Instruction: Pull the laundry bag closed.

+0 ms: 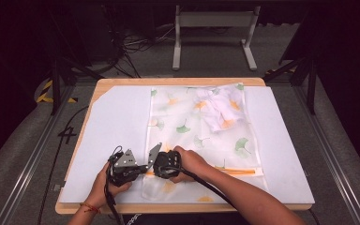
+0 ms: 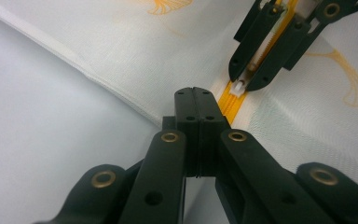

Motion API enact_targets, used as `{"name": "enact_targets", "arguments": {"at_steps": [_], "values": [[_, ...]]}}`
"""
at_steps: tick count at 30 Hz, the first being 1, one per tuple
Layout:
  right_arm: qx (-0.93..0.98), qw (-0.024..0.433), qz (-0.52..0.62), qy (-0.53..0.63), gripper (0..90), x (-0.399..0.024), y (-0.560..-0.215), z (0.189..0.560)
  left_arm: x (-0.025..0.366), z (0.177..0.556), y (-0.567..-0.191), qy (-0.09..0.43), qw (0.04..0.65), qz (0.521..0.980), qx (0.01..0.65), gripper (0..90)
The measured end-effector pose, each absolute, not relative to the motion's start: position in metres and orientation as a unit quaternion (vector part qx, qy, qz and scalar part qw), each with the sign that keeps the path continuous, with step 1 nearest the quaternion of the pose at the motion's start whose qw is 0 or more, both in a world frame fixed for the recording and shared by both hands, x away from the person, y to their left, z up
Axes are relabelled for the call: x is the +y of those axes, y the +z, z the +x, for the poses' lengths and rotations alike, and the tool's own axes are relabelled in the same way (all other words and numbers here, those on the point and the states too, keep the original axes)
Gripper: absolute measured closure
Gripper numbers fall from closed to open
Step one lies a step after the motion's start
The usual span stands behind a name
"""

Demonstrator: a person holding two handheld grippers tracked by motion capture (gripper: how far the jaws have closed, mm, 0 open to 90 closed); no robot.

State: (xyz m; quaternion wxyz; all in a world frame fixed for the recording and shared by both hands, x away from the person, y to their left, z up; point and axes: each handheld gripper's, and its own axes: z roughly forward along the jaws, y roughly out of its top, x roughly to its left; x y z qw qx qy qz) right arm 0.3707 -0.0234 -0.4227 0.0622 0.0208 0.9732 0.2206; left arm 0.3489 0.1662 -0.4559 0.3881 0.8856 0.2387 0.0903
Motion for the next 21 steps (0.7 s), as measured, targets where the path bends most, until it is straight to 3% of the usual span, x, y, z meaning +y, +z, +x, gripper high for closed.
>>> {"name": "enact_targets", "arguments": {"at_steps": [12,21], "values": [[0.974,0.064,0.037,0.212,84.5,-0.056,-0.42,0.37,0.167,0.35,-0.456,0.087,0.39,0.885,0.24,90.0],[0.976,0.069,0.053,0.201,84.4,-0.103,-0.418,0.368,0.166,0.349,-0.456,0.09,0.388,0.885,0.241,90.0]]}}
